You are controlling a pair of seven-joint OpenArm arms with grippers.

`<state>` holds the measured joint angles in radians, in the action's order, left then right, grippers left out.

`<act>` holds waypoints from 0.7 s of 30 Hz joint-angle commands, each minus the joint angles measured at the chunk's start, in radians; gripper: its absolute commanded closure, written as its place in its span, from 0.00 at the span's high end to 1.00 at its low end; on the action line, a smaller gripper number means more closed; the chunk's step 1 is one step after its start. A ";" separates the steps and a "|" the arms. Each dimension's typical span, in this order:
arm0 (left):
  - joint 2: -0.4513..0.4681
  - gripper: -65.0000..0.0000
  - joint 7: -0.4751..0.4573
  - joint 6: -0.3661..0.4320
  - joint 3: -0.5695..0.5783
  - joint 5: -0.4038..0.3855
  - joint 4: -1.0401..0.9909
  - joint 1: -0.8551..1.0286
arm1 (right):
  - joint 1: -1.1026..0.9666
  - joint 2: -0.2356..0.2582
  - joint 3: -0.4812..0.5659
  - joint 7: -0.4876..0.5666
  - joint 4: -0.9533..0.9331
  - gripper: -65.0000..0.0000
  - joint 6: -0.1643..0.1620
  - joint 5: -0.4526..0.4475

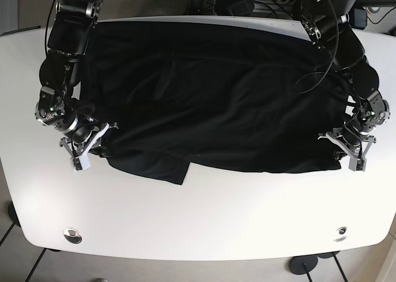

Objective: Fold the T-shirt properly
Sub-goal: 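Fold the hem over toward the held edge with both grippers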

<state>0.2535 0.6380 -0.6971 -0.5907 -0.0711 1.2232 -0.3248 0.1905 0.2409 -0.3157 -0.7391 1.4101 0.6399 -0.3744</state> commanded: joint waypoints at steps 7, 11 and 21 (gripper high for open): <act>-0.009 0.00 0.042 -0.001 -0.088 -0.017 0.240 0.122 | -0.159 0.004 -0.119 -0.113 0.321 0.03 0.007 -0.030; -0.016 0.00 0.042 -0.001 -0.104 -0.017 0.310 0.211 | -0.279 -0.030 -0.168 -0.126 0.413 0.03 0.013 -0.030; -0.026 0.00 0.042 -0.001 -0.162 -0.014 0.341 0.389 | -0.510 -0.088 -0.242 -0.122 0.476 0.03 0.014 -0.030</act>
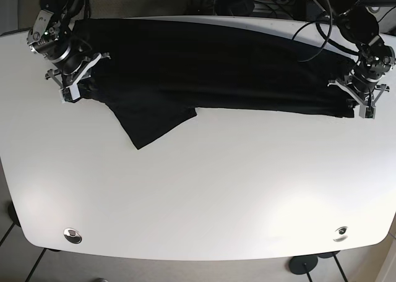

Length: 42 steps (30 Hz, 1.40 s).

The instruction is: Fold the T-shirt properly

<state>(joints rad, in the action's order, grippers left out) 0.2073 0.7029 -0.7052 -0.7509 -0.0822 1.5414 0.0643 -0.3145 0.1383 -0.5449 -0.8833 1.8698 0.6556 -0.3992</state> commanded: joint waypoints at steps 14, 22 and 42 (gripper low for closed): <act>0.022 0.32 -0.022 0.007 0.001 -0.004 0.092 0.075 | -0.041 0.017 -0.010 0.022 0.058 0.66 -0.006 -0.146; -0.013 0.32 -0.022 0.007 0.090 0.003 0.133 0.073 | 0.236 0.042 0.127 0.020 -0.226 0.66 -0.012 -0.143; 0.021 0.32 -0.030 0.007 0.113 0.002 -0.089 0.091 | 0.366 0.039 0.403 0.203 -0.517 0.03 -0.012 -0.031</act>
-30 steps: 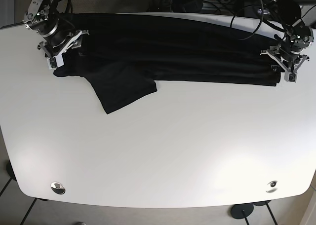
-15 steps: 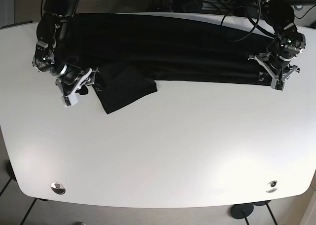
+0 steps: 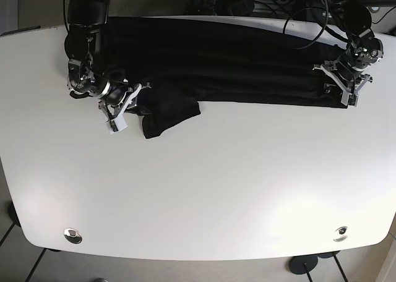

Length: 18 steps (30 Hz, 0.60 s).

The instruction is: Fold the T-shirt properly

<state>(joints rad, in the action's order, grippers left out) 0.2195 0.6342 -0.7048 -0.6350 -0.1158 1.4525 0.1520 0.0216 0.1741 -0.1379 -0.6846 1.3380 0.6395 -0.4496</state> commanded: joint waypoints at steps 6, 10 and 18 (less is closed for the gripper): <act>0.008 0.32 0.039 0.007 -0.003 0.037 -0.002 0.022 | -0.067 0.000 -0.125 -0.096 0.372 0.02 -0.045 0.013; 0.008 0.32 0.039 0.007 -0.003 0.037 -0.002 0.022 | -0.183 -0.040 -0.200 -0.197 0.596 0.02 -0.053 0.013; 0.010 0.32 0.039 0.007 0.001 0.038 -0.032 0.016 | -0.453 -0.117 -0.397 -0.266 0.662 0.03 -0.047 -0.062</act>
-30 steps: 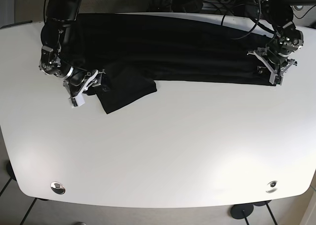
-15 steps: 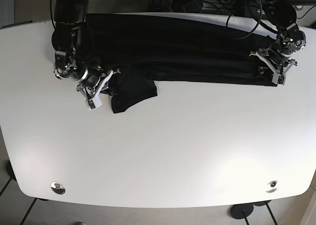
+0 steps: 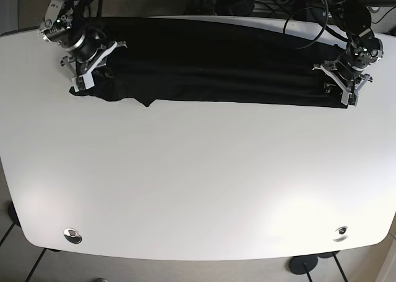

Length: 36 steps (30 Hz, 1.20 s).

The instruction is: Fold the T-shirt properly

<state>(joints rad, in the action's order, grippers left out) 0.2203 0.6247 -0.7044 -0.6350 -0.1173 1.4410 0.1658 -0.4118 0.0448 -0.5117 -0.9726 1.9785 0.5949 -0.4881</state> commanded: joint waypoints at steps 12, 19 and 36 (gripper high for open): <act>0.034 0.32 0.050 0.006 0.002 0.031 -0.044 -0.001 | -0.134 0.011 -0.230 0.022 0.034 0.46 -0.002 -0.120; 0.029 0.32 0.054 0.006 0.007 0.031 0.060 -0.001 | -0.054 0.025 -0.043 0.022 0.012 0.47 -0.010 -0.255; 0.055 0.32 0.045 0.006 -0.039 0.038 -0.231 -0.128 | 0.288 0.105 0.035 0.120 -0.589 0.10 -0.003 0.128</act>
<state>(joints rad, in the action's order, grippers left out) 0.2661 0.5838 -0.7166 -0.6743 -0.1535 1.2190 0.0219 -0.1089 0.1322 -0.4694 -0.7818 1.3960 0.6548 -0.4747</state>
